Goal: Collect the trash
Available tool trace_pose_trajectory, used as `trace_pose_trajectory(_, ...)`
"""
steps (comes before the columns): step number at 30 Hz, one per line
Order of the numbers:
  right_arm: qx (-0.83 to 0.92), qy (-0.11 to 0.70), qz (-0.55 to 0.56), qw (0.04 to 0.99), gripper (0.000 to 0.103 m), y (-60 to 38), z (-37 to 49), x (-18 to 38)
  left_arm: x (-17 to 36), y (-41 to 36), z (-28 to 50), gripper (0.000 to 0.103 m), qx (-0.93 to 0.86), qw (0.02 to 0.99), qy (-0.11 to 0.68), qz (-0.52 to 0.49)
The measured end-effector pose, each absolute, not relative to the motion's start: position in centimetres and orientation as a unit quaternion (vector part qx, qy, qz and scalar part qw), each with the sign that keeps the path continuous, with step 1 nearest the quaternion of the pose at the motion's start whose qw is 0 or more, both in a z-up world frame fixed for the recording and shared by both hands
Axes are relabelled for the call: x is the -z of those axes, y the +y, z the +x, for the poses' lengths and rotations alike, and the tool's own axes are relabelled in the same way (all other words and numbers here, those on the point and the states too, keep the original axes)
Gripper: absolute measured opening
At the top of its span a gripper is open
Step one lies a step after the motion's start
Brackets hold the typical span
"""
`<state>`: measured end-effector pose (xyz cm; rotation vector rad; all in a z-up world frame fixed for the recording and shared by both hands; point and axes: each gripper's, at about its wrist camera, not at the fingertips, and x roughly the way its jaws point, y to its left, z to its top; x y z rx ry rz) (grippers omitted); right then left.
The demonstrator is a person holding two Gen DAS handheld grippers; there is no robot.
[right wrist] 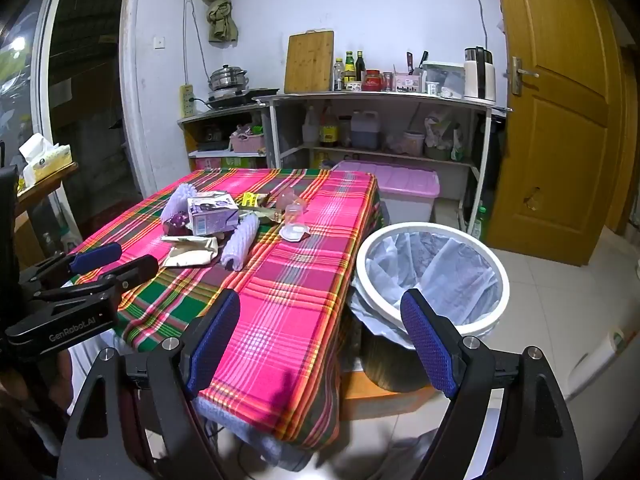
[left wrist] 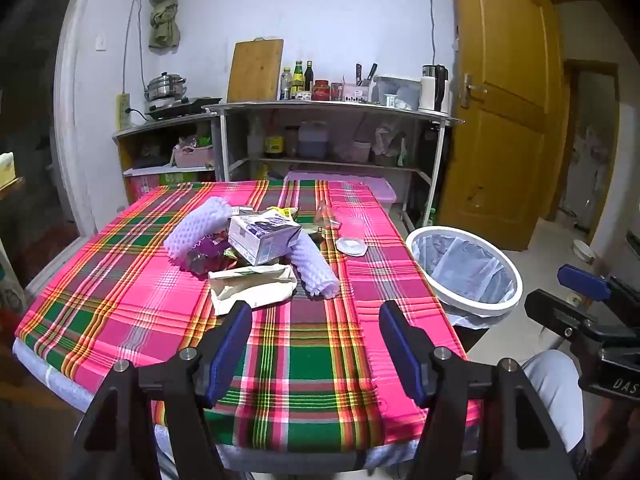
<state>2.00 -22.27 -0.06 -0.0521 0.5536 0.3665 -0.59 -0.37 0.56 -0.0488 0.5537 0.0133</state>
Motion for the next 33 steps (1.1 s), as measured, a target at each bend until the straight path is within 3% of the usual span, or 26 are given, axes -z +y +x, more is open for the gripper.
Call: trace_pose_trajectory(33,-0.179,0.274,-0.026,0.944,0.083,-22.23,2.03,0.27,-0.33,-0.27,-0.66,0.066,-0.009,0.962,0.273,-0.024)
